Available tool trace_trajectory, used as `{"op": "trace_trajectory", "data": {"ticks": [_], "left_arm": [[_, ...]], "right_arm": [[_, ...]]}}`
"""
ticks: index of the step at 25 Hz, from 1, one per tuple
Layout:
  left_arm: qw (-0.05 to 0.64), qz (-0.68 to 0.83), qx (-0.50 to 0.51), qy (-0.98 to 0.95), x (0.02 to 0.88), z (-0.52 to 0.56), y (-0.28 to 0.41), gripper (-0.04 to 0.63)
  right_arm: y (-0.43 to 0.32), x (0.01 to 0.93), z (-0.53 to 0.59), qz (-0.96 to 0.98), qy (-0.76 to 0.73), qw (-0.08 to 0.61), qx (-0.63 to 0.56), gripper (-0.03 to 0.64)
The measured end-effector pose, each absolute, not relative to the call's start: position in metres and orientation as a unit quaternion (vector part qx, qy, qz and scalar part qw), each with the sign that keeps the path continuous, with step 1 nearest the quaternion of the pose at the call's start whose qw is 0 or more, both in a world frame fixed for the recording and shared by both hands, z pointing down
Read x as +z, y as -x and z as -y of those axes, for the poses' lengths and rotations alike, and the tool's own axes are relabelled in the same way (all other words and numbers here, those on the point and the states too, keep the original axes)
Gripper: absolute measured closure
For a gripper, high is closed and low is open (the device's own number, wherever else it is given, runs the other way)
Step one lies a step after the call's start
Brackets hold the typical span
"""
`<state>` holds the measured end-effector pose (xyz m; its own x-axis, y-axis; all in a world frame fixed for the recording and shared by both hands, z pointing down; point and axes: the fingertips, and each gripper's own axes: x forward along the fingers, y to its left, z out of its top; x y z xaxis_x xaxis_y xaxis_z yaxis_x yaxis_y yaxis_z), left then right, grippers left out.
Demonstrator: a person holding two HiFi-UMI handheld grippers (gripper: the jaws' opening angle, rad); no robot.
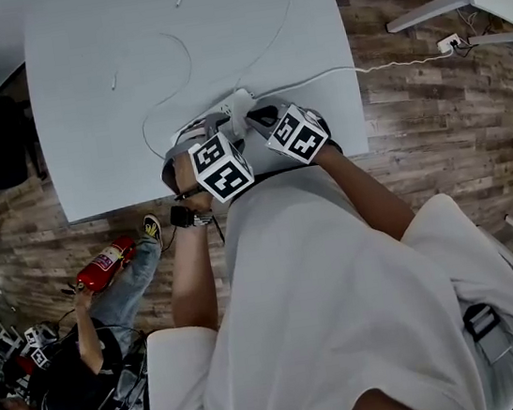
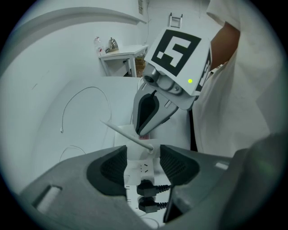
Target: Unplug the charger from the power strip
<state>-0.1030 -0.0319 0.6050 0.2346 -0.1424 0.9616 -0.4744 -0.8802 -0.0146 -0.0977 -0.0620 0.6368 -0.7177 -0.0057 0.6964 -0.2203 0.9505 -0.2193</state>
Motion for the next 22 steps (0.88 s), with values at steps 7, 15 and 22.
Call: {"op": "trace_trajectory", "data": {"ticks": [7,15,22], "left_arm": [[0.167,0.200,0.566,-0.782,0.6042,0.0341,0.1042,0.364],[0.212,0.181,0.531,-0.800,0.5986,0.0365,0.1068,0.365],[0.183,0.192,0.549,-0.792,0.5999,0.0364,0.1039,0.367]], "right_arm": [[0.0974,0.6383,0.0623,0.913,-0.070,0.370,0.159,0.614],[0.0976,0.6397,0.0604,0.911,-0.071,0.367,0.173,0.615],[0.0972,0.6400,0.0632,0.911,-0.073,0.367,0.173,0.615]]}}
